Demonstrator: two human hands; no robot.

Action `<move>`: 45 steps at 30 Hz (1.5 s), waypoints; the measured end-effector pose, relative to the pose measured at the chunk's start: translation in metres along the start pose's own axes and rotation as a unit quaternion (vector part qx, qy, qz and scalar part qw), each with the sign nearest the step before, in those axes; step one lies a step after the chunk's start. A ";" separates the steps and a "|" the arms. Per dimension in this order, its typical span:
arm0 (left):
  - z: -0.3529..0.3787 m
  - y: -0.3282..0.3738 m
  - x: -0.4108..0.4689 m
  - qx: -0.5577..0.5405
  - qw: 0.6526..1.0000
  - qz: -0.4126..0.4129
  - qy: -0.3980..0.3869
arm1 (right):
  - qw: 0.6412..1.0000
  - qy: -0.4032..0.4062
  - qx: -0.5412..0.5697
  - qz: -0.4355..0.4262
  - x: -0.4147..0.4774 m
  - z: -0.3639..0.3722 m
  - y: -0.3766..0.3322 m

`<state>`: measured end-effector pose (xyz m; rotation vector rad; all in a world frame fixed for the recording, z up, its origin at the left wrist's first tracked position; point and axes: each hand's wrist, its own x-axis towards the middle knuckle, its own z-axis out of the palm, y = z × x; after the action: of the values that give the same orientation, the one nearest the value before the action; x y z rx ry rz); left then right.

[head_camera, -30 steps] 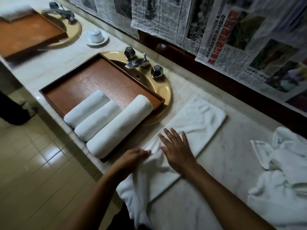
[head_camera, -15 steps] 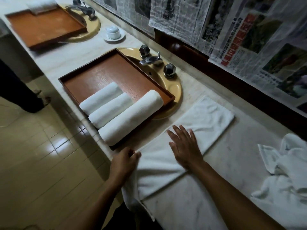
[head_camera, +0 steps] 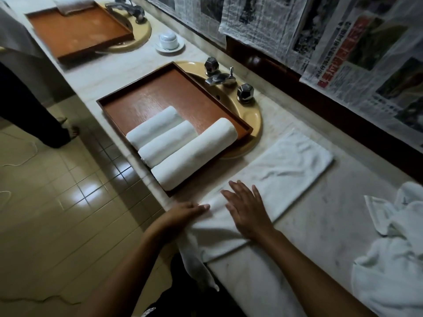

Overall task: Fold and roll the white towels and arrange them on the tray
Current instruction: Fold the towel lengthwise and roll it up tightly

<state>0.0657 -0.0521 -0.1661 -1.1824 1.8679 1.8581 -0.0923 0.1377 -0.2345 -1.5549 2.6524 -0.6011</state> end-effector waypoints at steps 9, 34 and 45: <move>-0.033 -0.036 -0.060 -0.120 0.982 0.095 -0.112 | 1.000 -0.024 -0.016 0.003 -0.003 -0.004 0.002; -0.075 -0.097 -0.027 0.310 0.935 0.129 0.112 | 0.976 -0.005 -0.013 0.217 0.000 -0.006 -0.044; -0.031 -0.018 -0.001 0.322 0.886 0.320 0.094 | 0.803 0.141 0.086 0.573 -0.027 -0.040 -0.029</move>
<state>0.0901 -0.0780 -0.1733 -0.5540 2.9169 1.1500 -0.0621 0.1612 -0.1924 0.3502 2.9115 -0.9046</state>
